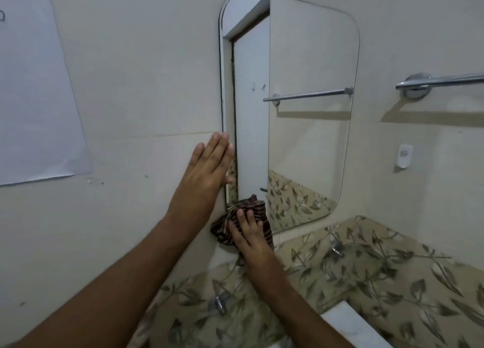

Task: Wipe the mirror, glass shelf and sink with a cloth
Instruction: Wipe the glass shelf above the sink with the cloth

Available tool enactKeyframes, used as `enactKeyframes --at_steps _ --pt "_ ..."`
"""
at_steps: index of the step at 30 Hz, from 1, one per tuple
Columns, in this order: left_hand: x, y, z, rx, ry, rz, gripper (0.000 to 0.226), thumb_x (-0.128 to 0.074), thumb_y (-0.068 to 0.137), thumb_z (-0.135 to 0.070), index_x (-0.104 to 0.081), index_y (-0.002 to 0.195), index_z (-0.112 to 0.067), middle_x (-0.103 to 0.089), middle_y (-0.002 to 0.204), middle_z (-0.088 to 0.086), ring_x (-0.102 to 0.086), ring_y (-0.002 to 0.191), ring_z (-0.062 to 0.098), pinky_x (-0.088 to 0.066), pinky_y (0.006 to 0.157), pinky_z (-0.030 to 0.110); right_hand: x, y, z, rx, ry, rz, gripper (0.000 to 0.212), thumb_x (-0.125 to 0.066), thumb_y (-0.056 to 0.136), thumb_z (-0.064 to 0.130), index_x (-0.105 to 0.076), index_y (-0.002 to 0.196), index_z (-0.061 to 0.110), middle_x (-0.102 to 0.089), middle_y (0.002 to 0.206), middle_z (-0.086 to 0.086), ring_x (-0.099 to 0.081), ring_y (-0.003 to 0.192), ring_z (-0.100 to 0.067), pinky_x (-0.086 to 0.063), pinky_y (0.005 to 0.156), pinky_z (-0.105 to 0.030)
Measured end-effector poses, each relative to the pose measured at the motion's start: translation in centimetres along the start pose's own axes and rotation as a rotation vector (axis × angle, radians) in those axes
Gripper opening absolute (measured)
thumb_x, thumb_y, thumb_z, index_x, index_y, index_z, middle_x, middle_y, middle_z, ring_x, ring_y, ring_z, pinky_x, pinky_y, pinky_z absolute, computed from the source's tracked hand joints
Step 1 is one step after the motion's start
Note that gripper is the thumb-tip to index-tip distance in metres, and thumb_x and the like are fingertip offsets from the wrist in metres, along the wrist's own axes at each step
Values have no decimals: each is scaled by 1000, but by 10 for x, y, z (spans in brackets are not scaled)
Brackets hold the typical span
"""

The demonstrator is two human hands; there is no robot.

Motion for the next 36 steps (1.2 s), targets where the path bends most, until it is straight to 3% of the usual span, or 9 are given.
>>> enactKeyframes --at_steps 7,11,14,16,20,23,25,29,36 --pt "21 -42 -30 254 -60 185 85 -62 86 4 -16 157 -5 -7 167 14 -6 155 26 -11 126 44 34 -35 -16 -161 261 286 79 -49 91 -13 -22 153 27 -10 164 2 -4 152 -15 -16 120 -22" --pt "22 -138 -61 390 -169 314 59 -59 91 -16 -44 147 -8 -48 150 15 -50 136 30 -45 110 46 38 -60 -17 -193 263 534 52 -41 104 7 -34 151 29 -23 152 16 -22 142 -1 -15 109 -3" --pt "30 -199 -73 651 -276 415 41 -57 95 -25 -61 135 -23 -75 114 4 -72 98 24 -58 81 34 21 -77 -18 -265 184 641 41 -41 105 15 -44 145 23 -45 148 8 -45 133 -10 -34 100 -17" --pt "34 -231 -77 824 -299 491 37 -56 96 -28 -63 132 -28 -75 112 -1 -70 93 20 -56 82 31 0 -89 -12 -364 162 664 42 -42 104 20 -41 145 24 -51 146 -3 -52 128 -18 -41 99 -25" --pt "41 -278 -83 1160 -374 450 32 -56 96 -22 -67 126 -22 -72 121 1 -67 99 22 -54 90 33 -33 -103 37 -414 159 631 55 -39 102 10 -23 155 16 -24 162 -6 -26 147 -17 -21 120 -29" --pt "42 -296 -90 1324 -387 353 29 -53 98 -22 -66 124 -22 -68 126 2 -65 100 26 -53 90 35 -55 -101 108 -322 194 653 51 -27 105 26 -25 155 14 -28 160 -9 -27 148 -22 -18 118 -29" --pt "47 -300 -92 1345 -379 219 31 -47 100 -26 -67 121 -16 -67 125 8 -63 106 29 -48 96 37 -70 -96 150 -187 204 666 63 -13 98 34 -23 154 7 -29 158 -17 -28 146 -28 -14 120 -34" --pt "56 -303 -96 1256 -362 97 44 -34 95 -24 -67 119 -6 -63 125 17 -55 118 32 -38 103 36 -72 -80 157 -86 190 657 44 -47 99 30 -48 139 12 -49 145 -15 -45 133 -33 -42 103 -43" --pt "13 -284 -118 969 -444 420 51 -31 99 -34 -49 143 -18 -48 149 4 -43 136 24 -31 113 34 -64 -111 103 32 68 492 43 -34 101 35 -55 136 19 -56 142 -3 -45 138 -25 -31 114 -52"
Point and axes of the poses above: each hand's wrist, its own y-axis towards the middle knuckle, its own x-axis out of the back of the hand, z = x × y, the point moved 3 cm from there along y, towards the middle knuckle
